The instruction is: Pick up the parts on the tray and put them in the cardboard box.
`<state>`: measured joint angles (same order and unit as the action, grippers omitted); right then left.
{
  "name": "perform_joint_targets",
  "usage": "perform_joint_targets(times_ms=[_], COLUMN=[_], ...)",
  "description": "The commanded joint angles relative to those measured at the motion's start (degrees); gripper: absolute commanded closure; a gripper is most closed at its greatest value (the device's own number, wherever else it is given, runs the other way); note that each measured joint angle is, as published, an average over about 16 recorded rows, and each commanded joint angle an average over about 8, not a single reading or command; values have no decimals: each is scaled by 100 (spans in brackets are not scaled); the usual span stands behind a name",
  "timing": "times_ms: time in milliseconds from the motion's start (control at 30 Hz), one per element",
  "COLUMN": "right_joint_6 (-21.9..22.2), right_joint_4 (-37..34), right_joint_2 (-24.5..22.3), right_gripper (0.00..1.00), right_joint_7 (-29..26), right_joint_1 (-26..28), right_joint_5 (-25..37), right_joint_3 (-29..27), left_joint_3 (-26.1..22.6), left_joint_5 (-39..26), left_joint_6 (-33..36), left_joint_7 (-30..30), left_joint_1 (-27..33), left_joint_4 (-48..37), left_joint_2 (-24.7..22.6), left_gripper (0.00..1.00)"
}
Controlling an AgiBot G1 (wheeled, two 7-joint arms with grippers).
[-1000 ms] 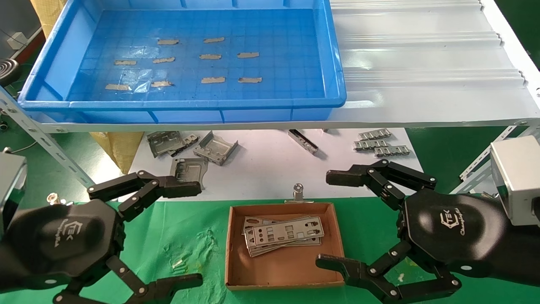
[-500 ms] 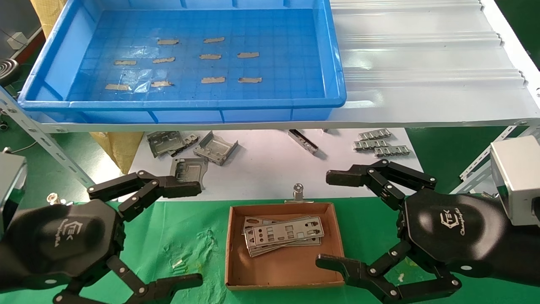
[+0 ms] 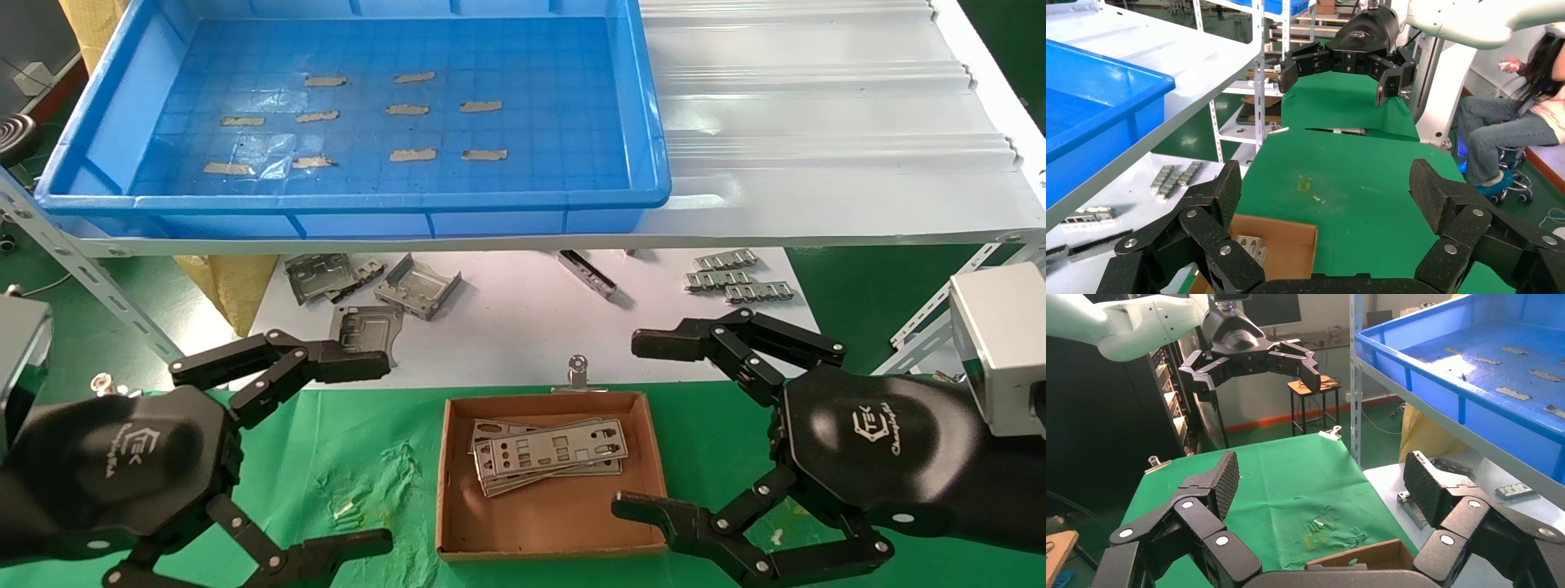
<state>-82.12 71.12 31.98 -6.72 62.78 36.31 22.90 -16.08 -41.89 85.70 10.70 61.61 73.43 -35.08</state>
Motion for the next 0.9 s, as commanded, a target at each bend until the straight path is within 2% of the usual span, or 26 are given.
perform_joint_targets(times_ms=[33, 900], right_joint_6=[0, 0], right_joint_4=[0, 0], right_joint_2=[0, 0], right_gripper=[0, 0], right_joint_7=[0, 0], right_joint_1=[0, 0], right_joint_5=[0, 0], right_joint_3=[0, 0], left_joint_3=[0, 0], left_joint_5=[0, 0], left_joint_6=[0, 0], left_joint_7=[0, 0], left_joint_1=[0, 0], left_joint_4=[0, 0], left_joint_2=[0, 0], left_gripper=[0, 0])
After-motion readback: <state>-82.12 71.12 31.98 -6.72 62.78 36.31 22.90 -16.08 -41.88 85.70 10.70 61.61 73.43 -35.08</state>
